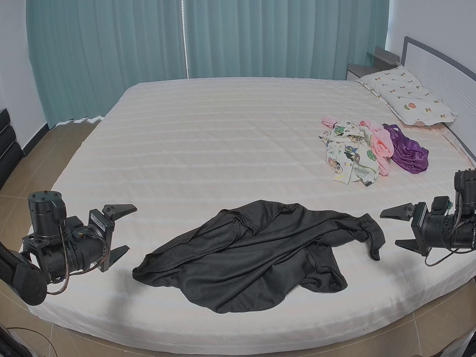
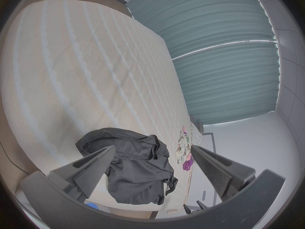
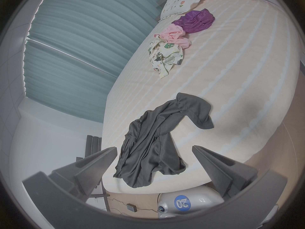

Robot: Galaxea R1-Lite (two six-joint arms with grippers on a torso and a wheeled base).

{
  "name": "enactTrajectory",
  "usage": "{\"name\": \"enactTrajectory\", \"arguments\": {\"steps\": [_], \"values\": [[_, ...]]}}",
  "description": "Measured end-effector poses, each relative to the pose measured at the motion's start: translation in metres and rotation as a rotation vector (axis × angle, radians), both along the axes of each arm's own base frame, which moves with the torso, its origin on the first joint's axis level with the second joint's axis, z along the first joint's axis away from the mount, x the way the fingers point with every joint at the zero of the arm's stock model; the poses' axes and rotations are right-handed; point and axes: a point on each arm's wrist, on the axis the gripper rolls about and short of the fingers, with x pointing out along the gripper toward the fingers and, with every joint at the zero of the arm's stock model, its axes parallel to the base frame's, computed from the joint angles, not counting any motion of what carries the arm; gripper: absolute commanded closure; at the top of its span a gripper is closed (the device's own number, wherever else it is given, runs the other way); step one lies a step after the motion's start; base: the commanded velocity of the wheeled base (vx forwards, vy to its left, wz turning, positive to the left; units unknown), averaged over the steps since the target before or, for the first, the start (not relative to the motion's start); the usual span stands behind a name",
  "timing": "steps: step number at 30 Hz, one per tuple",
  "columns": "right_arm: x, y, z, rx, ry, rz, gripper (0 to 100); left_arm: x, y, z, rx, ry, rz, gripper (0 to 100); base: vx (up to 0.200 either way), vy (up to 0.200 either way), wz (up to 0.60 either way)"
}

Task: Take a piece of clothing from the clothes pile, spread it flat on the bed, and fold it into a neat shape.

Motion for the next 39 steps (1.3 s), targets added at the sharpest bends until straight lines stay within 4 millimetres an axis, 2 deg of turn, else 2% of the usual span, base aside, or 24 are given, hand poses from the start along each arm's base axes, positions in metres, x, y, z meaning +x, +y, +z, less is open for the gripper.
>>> {"name": "enactTrajectory", "arguments": {"steps": [16,23,29,33,39], "values": [[0.012,0.006,-0.010,-0.005,0.011,0.020,0,0.007,0.002,-0.006,0.000,0.022,0.006,0,0.188,0.000,0.00],[0.013,0.007,-0.013,-0.006,0.022,0.021,0,0.013,0.002,-0.007,0.010,0.022,0.010,0,0.000,0.000,0.00],[0.012,0.006,-0.015,-0.006,0.030,0.021,0,0.024,-0.001,-0.001,0.010,-0.013,0.004,0,0.000,0.000,0.00],[0.012,0.006,-0.015,-0.005,0.032,0.021,0,0.033,-0.008,0.003,0.029,-0.037,-0.023,0,0.000,0.000,0.00],[0.012,0.006,-0.016,0.000,0.039,0.018,0,0.053,-0.034,-0.002,0.125,-0.067,-0.055,0,0.000,0.000,0.00]]}}
